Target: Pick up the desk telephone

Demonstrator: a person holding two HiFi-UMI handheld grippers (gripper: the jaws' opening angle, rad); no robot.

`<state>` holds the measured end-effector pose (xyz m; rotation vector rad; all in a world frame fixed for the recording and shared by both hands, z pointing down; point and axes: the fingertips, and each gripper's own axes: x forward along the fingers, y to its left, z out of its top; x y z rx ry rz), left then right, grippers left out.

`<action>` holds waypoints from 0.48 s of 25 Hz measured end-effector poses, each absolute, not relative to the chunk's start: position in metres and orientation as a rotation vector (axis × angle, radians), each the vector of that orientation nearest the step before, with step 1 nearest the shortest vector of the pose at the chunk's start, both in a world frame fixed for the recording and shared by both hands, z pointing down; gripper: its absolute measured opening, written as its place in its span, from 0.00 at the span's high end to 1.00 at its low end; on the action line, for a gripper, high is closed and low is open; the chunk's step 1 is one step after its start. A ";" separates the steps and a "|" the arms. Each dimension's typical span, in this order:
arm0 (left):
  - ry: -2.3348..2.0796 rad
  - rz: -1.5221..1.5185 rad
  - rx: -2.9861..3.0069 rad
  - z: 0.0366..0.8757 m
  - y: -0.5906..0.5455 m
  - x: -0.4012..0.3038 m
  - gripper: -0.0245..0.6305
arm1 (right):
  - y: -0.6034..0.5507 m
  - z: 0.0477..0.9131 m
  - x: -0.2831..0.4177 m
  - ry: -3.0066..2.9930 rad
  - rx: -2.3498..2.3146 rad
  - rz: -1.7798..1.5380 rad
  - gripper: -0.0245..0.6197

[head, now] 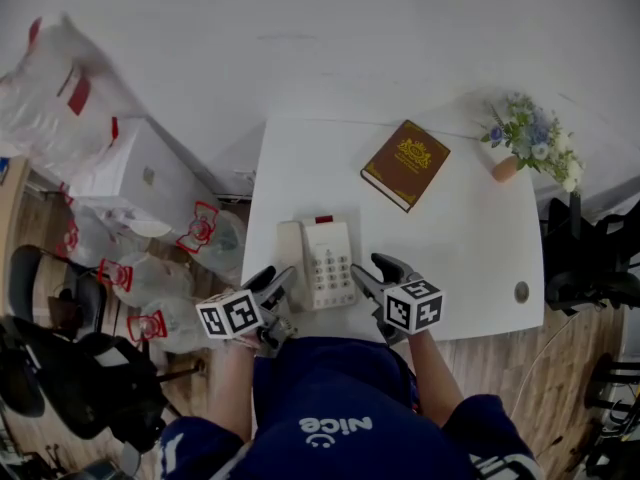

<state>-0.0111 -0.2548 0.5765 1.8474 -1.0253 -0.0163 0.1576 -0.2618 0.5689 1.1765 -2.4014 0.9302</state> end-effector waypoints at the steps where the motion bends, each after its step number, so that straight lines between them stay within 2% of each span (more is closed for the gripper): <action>1: -0.994 -0.024 1.832 0.578 -0.257 -0.010 0.50 | -0.263 0.573 0.158 -2.396 1.159 0.998 0.60; 12: -0.768 0.077 1.813 0.606 -0.269 0.006 0.42 | -0.282 0.614 0.145 -2.298 0.969 1.409 0.58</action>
